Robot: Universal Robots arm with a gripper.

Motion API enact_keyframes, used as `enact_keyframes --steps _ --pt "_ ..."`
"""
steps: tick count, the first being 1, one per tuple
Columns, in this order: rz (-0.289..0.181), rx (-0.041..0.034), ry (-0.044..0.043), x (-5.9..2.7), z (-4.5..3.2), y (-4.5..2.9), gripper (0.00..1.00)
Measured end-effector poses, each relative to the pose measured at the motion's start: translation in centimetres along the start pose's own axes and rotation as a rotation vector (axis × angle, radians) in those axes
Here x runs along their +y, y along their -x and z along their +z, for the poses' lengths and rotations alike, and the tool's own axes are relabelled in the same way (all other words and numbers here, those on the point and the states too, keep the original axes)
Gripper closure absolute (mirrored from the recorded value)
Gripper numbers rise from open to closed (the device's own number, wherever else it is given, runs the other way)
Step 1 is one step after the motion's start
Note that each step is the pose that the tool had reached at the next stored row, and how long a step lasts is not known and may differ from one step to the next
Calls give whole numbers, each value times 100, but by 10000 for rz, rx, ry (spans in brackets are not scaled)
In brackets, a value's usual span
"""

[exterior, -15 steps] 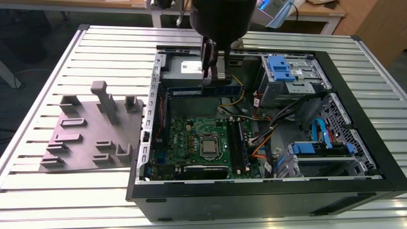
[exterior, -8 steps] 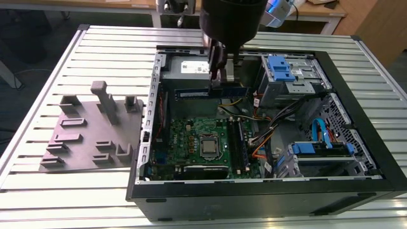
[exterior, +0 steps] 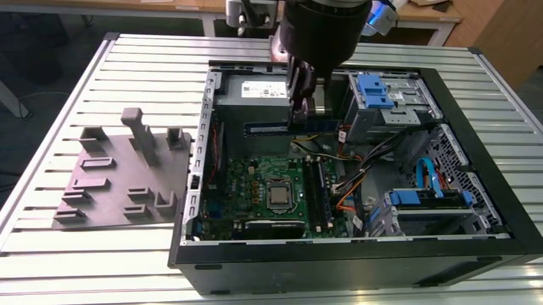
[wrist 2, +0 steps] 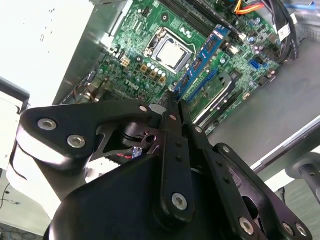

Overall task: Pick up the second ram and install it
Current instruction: 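Pick up the second ram and move it above second insertion slot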

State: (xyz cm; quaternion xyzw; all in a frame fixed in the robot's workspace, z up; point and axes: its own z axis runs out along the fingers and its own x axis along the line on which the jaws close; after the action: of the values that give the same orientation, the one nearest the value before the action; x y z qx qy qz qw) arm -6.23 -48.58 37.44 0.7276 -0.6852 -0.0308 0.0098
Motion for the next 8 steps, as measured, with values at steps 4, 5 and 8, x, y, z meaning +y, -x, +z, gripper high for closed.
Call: enact_keyframes --steps 4,5,8 --pt "1 -3 13 -61 43 -5 86" --pt "1 -4 18 -71 59 -6 86" --pt "1 -3 38 -112 111 -10 86"
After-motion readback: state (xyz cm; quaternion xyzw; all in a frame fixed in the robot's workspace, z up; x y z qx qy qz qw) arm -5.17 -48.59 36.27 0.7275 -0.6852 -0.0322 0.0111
